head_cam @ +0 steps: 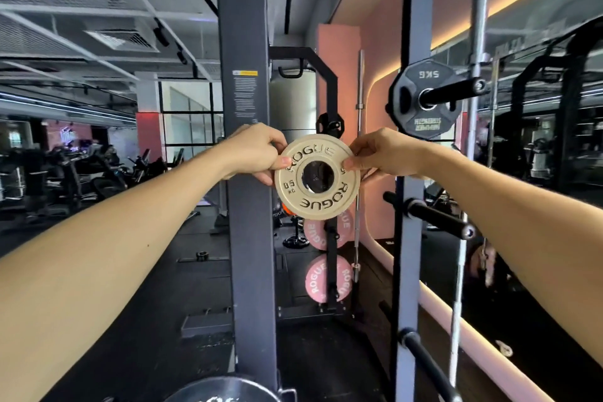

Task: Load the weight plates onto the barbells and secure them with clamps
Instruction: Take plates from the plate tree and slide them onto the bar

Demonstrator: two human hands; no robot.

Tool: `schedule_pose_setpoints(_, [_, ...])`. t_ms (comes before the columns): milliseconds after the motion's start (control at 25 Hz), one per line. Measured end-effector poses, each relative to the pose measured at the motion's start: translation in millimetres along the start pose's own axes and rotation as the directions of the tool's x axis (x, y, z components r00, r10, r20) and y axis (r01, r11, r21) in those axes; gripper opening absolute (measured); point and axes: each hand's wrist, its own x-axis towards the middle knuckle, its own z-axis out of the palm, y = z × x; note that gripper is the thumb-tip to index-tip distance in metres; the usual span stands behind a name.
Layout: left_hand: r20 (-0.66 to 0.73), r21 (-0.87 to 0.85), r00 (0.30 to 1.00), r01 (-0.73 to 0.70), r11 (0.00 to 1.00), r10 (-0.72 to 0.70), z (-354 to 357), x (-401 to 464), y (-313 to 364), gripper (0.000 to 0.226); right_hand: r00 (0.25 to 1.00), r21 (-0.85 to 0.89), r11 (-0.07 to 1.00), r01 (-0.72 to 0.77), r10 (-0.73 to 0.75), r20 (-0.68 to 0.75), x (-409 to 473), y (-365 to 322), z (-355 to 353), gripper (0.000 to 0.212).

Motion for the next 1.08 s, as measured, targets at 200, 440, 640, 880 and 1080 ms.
schedule_pose_setpoints(200, [-0.03,-0.023,0.999,-0.012,1.0,0.012,89.2,48.2,81.7,0.008,1.0,-0.049,0.998,0.027,-0.026,0.016,-10.0,87.3,-102.0,0.021])
schedule_pose_setpoints(440, [-0.042,-0.083,0.999,0.014,0.996,-0.018,189.2,121.1,197.8,0.011,0.998,-0.096,0.994,0.049,-0.045,0.042,-22.8,181.6,-246.4,0.031])
schedule_pose_setpoints(640, [-0.074,-0.075,0.997,0.007,0.997,-0.013,220.8,161.6,259.8,0.009,0.995,-0.067,0.993,0.094,-0.092,0.037,-19.3,219.5,-317.3,0.032])
schedule_pose_setpoints(880, [-0.204,0.0,0.978,-0.037,0.999,0.036,202.3,213.2,293.5,0.01,0.973,-0.116,0.967,0.226,-0.229,-0.007,12.5,210.2,-371.8,0.029])
schedule_pose_setpoints(1080, [-0.299,0.092,0.947,-0.094,0.991,0.118,188.5,260.9,313.0,0.008,0.97,-0.105,0.967,0.231,-0.237,-0.055,48.6,205.9,-407.7,0.015])
